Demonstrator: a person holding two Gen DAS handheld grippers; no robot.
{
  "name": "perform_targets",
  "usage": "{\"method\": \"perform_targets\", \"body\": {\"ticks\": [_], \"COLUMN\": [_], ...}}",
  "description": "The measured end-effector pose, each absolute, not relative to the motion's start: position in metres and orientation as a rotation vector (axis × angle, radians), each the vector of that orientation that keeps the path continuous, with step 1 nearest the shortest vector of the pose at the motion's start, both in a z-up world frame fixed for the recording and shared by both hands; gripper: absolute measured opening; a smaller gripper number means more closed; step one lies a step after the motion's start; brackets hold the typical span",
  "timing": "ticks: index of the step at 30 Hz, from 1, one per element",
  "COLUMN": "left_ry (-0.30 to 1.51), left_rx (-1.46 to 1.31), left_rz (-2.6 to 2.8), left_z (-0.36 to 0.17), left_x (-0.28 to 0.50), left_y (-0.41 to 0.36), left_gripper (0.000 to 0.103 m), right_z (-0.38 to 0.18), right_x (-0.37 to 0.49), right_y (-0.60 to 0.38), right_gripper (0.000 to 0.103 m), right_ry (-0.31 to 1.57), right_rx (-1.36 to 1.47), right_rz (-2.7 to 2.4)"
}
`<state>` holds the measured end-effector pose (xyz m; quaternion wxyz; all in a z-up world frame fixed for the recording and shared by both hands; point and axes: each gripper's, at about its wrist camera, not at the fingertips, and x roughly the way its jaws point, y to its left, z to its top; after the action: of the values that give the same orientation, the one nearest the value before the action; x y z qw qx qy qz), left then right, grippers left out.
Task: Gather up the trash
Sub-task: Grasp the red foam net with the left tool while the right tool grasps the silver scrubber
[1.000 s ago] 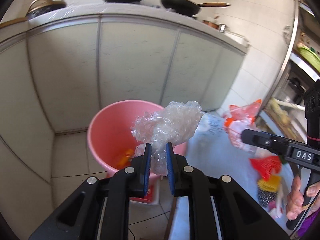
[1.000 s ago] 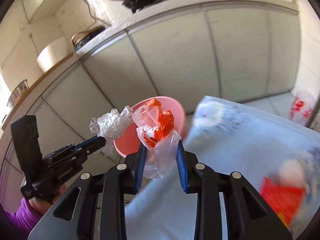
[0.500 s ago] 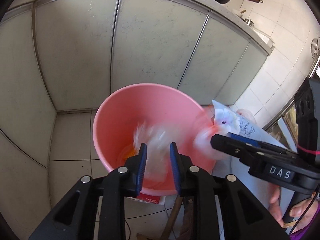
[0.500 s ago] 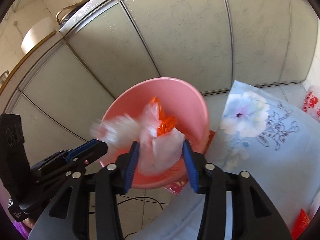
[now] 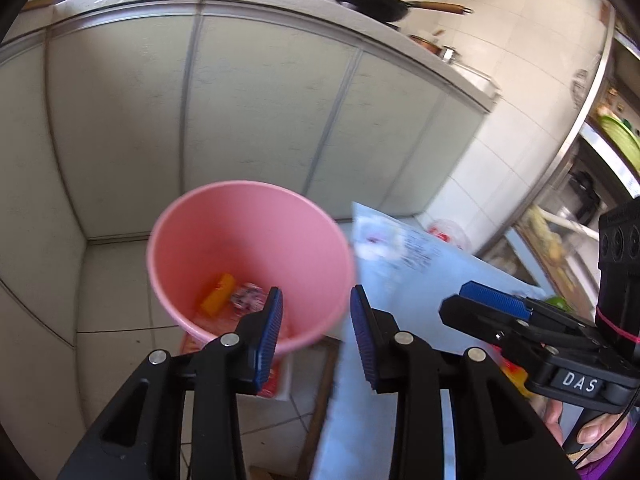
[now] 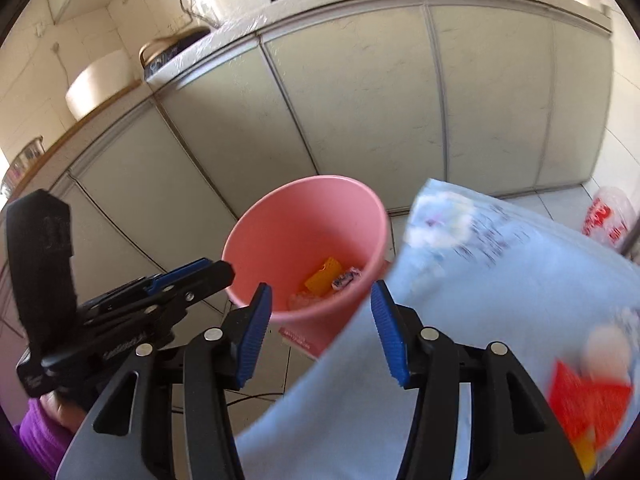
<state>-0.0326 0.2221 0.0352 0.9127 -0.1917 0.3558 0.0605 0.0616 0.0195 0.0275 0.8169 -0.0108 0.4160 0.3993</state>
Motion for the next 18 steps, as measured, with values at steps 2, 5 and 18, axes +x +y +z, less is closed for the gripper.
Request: {"method": "perform_targets", "body": {"ticks": [2,5,18], "left_ry": [0.729,0.735,0.823], "left_rx": [-0.392,-0.373,-0.291], "left_rz": [0.082,0.02,-0.269], "left_z": [0.039,0.044,0.042], "left_x": [-0.037,-0.041,-0.03], "left_y": [0.205,0.177,0.055], "left_gripper": [0.034,0.034,0.034], "right_z": [0.034,0.044,0.025], "right_x": [0.049,0.04,0.003], "right_y": [-0.009,-0.048,-0.251], "right_gripper": [0.052,0.052,0.052], "right_ry": [0.882,0.869,0.851], "right_rx": [-0.002,0.016,0.12], "right_rz": [0.827,0.778,0.391]}}
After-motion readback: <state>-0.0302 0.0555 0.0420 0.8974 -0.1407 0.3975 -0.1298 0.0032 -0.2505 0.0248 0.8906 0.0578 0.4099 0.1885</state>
